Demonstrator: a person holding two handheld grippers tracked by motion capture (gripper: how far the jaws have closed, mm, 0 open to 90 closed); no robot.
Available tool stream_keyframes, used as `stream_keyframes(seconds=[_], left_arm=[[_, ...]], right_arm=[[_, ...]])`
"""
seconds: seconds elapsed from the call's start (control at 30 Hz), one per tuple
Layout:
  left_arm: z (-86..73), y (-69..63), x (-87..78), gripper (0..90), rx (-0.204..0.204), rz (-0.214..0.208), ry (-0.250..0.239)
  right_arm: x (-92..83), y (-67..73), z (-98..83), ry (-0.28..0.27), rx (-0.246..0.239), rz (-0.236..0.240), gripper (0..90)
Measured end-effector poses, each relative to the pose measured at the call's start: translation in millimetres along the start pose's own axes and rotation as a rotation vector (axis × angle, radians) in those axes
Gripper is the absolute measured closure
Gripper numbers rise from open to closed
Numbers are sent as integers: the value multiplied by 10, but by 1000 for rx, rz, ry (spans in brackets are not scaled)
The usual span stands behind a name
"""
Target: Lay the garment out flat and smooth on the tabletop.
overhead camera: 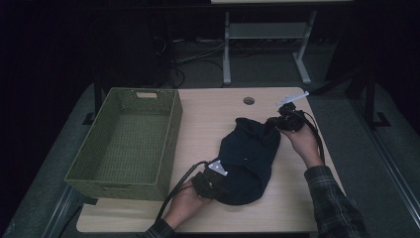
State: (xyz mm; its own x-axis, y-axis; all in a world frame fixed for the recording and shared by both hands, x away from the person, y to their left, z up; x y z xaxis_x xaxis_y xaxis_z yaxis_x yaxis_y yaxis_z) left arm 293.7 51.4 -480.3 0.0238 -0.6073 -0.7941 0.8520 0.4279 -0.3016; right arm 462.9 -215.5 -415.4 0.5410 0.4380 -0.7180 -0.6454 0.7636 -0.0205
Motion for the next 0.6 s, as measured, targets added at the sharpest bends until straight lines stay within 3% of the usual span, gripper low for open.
stream_keyframes(seconds=[0.27, 0.5, 0.6], left_arm=[[35, -96, 73, 899, 10, -37, 2], [100, -195, 161, 898, 30, -61, -1], [110, -187, 151, 839, 27, -61, -6]], right_arm=[[154, -63, 178, 1, -11, -18, 869], [343, 10, 292, 14, -39, -15, 865], [339, 43, 293, 13, -40, 3, 819]])
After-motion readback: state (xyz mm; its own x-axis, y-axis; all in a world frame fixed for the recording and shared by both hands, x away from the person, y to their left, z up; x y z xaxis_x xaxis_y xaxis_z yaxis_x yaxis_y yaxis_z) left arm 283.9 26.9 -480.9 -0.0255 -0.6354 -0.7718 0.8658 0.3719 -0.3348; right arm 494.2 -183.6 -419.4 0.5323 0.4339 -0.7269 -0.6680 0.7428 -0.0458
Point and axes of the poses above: each handheld gripper's, and its own axes: x roughly forward along the jaws, z roughly out of its top, y roughly to its left, the point moved 3 cm from there along x, roughly forward along the jaws, and after that the axes turned 3 degrees about -x, right-handed, at the moved point
